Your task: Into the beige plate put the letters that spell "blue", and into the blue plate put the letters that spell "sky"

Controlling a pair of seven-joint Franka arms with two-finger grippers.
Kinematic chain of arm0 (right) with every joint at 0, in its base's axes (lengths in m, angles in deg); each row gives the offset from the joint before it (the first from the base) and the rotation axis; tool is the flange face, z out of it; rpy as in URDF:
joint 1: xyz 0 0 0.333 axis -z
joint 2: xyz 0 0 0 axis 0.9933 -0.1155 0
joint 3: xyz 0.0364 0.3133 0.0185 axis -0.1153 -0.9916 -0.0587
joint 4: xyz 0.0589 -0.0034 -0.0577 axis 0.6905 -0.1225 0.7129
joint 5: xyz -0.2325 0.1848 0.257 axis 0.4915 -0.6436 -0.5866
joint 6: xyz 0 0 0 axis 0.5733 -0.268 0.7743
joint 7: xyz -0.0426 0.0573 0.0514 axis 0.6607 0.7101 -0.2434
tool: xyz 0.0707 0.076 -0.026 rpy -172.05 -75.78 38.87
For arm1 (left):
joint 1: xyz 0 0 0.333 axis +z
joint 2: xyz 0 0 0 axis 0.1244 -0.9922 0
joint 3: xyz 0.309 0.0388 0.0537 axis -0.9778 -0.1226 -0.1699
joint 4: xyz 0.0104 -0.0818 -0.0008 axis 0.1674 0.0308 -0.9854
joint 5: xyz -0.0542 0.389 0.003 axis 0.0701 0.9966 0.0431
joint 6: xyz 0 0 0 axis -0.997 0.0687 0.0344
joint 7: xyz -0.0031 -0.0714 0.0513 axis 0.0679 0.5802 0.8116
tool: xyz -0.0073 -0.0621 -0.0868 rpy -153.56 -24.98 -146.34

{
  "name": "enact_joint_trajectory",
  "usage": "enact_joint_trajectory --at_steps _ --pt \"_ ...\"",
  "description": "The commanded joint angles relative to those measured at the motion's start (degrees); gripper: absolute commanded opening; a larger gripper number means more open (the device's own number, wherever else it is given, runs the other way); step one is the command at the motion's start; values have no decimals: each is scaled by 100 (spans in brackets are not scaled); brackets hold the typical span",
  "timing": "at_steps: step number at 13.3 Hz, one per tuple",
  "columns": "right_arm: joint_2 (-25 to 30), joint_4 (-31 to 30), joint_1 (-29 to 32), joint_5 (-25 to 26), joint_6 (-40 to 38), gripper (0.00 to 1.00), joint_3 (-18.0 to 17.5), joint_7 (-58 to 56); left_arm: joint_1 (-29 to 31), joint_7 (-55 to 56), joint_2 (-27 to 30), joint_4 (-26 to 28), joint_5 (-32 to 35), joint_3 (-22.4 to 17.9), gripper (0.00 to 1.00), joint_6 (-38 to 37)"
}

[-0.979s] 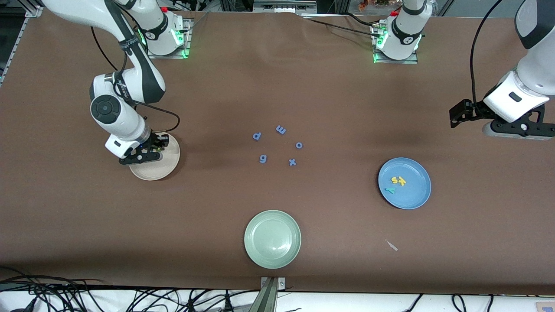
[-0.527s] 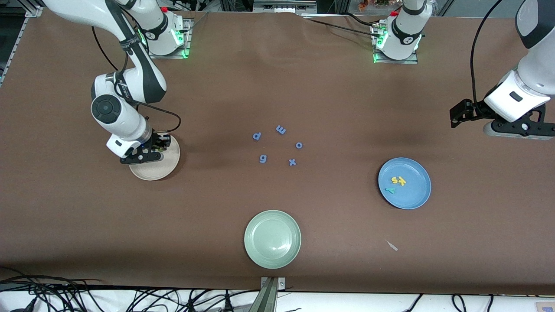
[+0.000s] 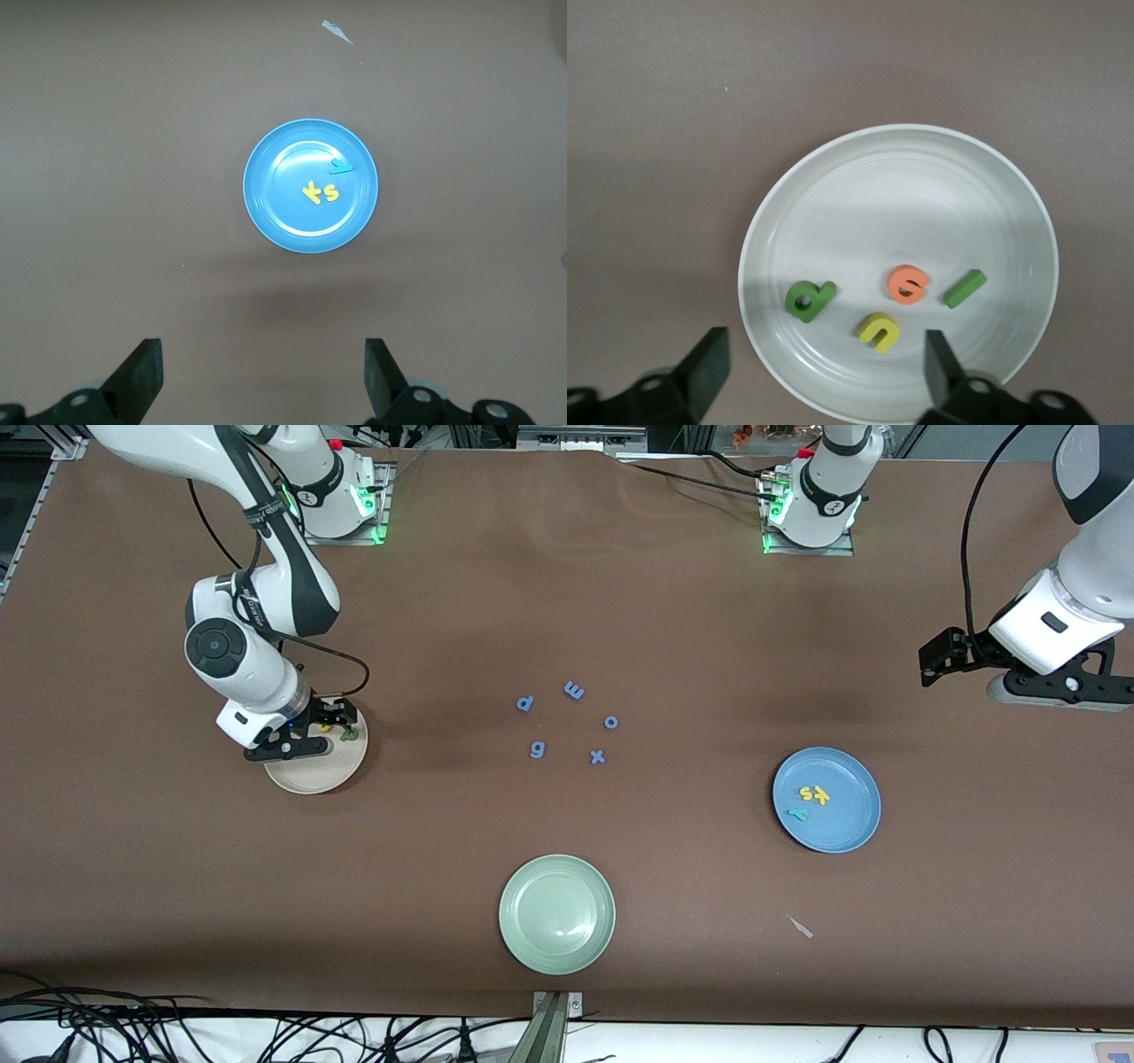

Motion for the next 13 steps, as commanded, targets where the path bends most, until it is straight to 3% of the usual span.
enact_joint_trajectory --at_steps 1,3,7,9,13 --pt "167 129 -7 -107 -125 100 -24 -21 16 8 -62 -163 -90 14 100 -126" --pt "429 479 -7 -299 -904 100 -181 31 16 8 -62 -163 -90 14 100 -126" --pt "852 1894 -7 -379 -3206 100 -262 -21 -36 17 -62 -189 -81 14 100 -134" --pt "1185 2221 -7 -388 -3701 100 -218 -152 -36 17 -62 -189 -81 14 100 -134" --pt "1854 2266 -7 -405 -4220 100 325 -250 -45 17 -62 -189 -81 23 100 -134"
